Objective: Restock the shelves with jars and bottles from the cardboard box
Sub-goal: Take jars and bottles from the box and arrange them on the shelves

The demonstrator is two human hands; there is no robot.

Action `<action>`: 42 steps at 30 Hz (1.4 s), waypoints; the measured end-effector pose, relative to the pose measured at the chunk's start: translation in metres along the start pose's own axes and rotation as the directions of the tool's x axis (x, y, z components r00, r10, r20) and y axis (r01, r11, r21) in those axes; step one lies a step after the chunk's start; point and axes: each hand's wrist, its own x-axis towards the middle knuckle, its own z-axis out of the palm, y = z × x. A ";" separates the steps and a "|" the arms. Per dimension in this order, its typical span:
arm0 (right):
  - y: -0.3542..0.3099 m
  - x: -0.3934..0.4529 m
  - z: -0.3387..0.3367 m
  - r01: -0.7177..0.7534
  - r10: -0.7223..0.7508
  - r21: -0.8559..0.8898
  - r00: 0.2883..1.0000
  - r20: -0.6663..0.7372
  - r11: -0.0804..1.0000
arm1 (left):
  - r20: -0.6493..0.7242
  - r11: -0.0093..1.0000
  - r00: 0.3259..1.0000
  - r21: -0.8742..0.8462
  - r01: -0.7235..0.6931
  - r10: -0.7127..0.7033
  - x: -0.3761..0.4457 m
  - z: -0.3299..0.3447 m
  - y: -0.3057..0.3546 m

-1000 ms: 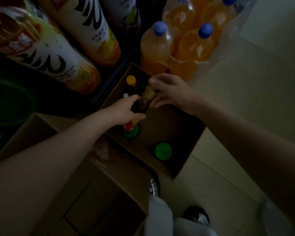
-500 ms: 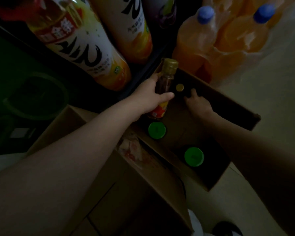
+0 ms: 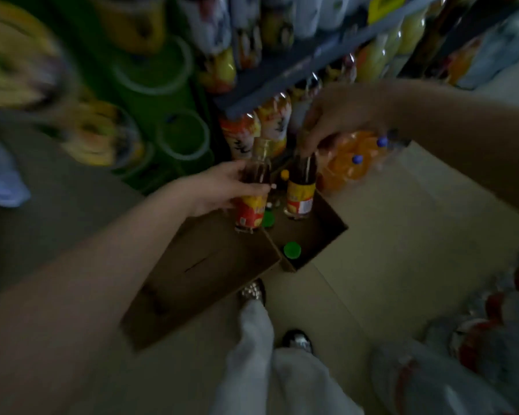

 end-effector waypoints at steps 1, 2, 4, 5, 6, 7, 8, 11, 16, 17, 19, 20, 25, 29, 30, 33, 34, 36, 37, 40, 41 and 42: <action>-0.045 -0.031 -0.008 0.053 -0.052 -0.039 0.998 0.026 0.998 | 0.018 0.999 1.000 -0.039 0.010 -0.009 -0.046 -0.013 0.014; -0.089 -0.059 -0.014 0.108 -0.104 -0.080 0.993 0.049 0.991 | 0.035 0.997 0.999 -0.083 -0.002 0.005 -0.089 -0.029 0.026; -0.171 -0.107 -0.014 0.205 -0.198 -0.122 0.978 0.069 0.971 | 0.040 0.989 0.998 -0.142 -0.045 0.051 -0.170 -0.057 0.043; -0.209 -0.126 -0.012 0.264 -0.258 -0.128 0.964 0.060 0.956 | 0.041 0.985 0.996 -0.159 -0.074 0.082 -0.207 -0.073 0.047; -0.246 -0.143 -0.008 0.329 -0.324 -0.122 0.944 0.059 0.936 | 0.050 0.978 0.992 -0.179 -0.108 0.118 -0.240 -0.089 0.048; -0.282 -0.155 -0.005 0.401 -0.396 -0.091 0.916 0.068 0.912 | 0.044 0.971 0.988 -0.192 -0.140 0.151 -0.273 -0.108 0.048; -0.317 -0.163 0.000 0.471 -0.468 -0.032 0.880 0.078 0.881 | 0.020 0.967 0.984 -0.189 -0.171 0.178 -0.305 -0.128 0.049; -0.415 -0.173 0.032 0.605 -0.612 0.098 0.783 0.109 0.790 | -0.104 0.949 0.963 -0.170 -0.265 0.250 -0.390 -0.185 0.043; -0.571 -0.151 0.103 0.712 -0.717 0.082 0.695 0.056 0.697 | -0.333 0.789 0.829 -0.288 -0.542 0.449 -0.510 -0.305 -0.011; -0.598 -0.144 0.117 0.724 -0.733 0.118 0.678 0.055 0.679 | -0.394 0.738 0.795 -0.327 -0.590 0.461 -0.530 -0.325 -0.025; -0.648 -0.132 0.140 0.743 -0.766 0.208 0.640 0.058 0.636 | -0.513 0.636 0.732 -0.392 -0.664 0.448 -0.565 -0.364 -0.049; -0.670 -0.126 0.148 0.738 -0.771 0.256 0.634 0.056 0.625 | -0.560 0.603 0.710 -0.409 -0.685 0.427 -0.580 -0.385 -0.058; -0.765 -0.099 0.172 0.655 -0.732 0.379 0.674 0.099 0.654 | -0.686 0.476 0.615 -0.421 -0.772 0.390 -0.644 -0.472 -0.066; -0.823 -0.057 0.184 0.598 -0.680 0.439 0.732 0.041 0.670 | -0.738 0.405 0.574 -0.433 -0.805 0.354 -0.665 -0.530 -0.061; -0.837 -0.043 0.185 0.580 -0.662 0.469 0.749 0.016 0.667 | -0.751 0.390 0.569 -0.439 -0.809 0.335 -0.668 -0.546 -0.059; -0.882 0.002 0.185 0.525 -0.620 0.561 0.784 -0.027 0.640 | -0.810 0.412 0.538 -0.419 -0.809 0.233 -0.674 -0.594 -0.049; -0.897 0.018 0.183 0.516 -0.624 0.583 0.781 -0.020 0.627 | -0.830 0.438 0.518 -0.395 -0.808 0.208 -0.675 -0.611 -0.041; -0.931 0.050 0.176 0.537 -0.666 0.586 0.746 0.006 0.607 | -0.866 0.485 0.465 -0.331 -0.809 0.185 -0.676 -0.647 -0.022; -0.950 0.065 0.170 0.574 -0.699 0.560 0.715 0.013 0.597 | -0.885 0.497 0.429 -0.293 -0.817 0.183 -0.676 -0.667 -0.011; -1.011 0.103 0.143 0.704 -0.792 0.439 0.610 0.029 0.558 | -0.919 0.482 0.333 -0.199 -0.853 0.210 -0.677 -0.729 0.021; -1.033 0.115 0.133 0.729 -0.815 0.425 0.579 0.036 0.537 | -0.922 0.485 0.314 -0.173 -0.857 0.226 -0.678 -0.748 0.030; -1.055 0.126 0.124 0.741 -0.829 0.425 0.558 0.040 0.520 | -0.929 0.488 0.287 -0.142 -0.861 0.236 -0.679 -0.768 0.038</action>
